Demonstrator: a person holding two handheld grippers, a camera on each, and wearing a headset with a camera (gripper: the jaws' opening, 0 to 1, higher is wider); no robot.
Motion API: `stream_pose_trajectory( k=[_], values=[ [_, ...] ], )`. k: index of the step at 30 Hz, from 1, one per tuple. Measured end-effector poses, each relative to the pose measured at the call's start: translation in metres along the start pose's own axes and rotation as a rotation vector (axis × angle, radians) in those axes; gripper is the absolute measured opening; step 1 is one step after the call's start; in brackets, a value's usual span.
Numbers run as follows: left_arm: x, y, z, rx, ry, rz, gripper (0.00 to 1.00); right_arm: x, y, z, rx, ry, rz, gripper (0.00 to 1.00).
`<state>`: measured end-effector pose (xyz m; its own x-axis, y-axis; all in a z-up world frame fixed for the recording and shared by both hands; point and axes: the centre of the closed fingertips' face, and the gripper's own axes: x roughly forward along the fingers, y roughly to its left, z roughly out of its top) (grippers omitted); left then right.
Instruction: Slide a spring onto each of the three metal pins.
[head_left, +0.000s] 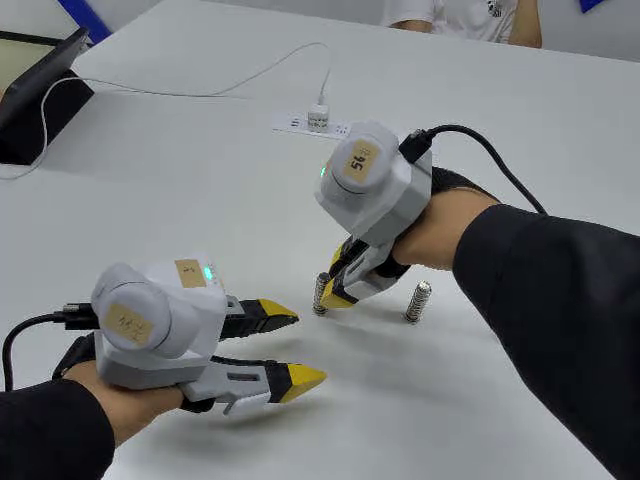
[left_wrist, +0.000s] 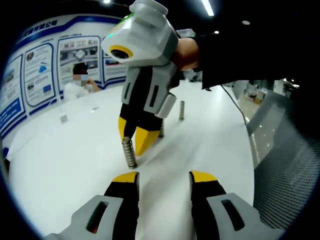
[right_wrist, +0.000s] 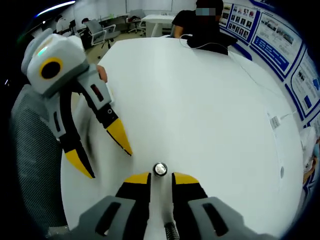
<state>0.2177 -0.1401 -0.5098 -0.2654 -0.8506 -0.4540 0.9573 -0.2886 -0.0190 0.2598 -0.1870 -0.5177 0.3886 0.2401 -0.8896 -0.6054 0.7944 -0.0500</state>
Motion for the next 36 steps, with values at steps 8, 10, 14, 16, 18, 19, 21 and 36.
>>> stream_pose_trajectory(
  k=[8,10,14,16,18,19,21,36],
  values=[
    [-0.001,0.001,0.003,-0.001,-0.002,0.006,0.42,-0.016,-0.004,-0.007,0.032,-0.030,-0.017,0.20],
    [-0.001,0.001,0.003,-0.001,-0.001,0.006,0.42,-0.020,-0.005,-0.008,0.040,-0.040,-0.022,0.21],
    [-0.001,0.001,0.004,-0.002,-0.002,0.008,0.43,-0.026,-0.007,-0.014,0.056,-0.051,-0.034,0.22],
    [-0.001,0.002,0.004,-0.003,-0.003,0.009,0.43,-0.029,-0.008,-0.018,0.068,-0.056,-0.040,0.22],
    [-0.001,0.002,0.004,-0.006,-0.003,0.010,0.43,-0.033,-0.008,-0.022,0.079,-0.061,-0.046,0.22],
    [-0.001,0.002,0.004,-0.006,-0.002,0.010,0.43,-0.034,-0.008,-0.023,0.082,-0.063,-0.048,0.23],
    [-0.001,0.003,0.004,-0.008,-0.001,0.011,0.43,-0.038,-0.008,-0.027,0.089,-0.067,-0.056,0.23],
    [0.001,0.005,0.006,-0.019,-0.007,0.015,0.44,-0.062,-0.010,-0.060,0.158,-0.094,-0.109,0.26]
  ],
)
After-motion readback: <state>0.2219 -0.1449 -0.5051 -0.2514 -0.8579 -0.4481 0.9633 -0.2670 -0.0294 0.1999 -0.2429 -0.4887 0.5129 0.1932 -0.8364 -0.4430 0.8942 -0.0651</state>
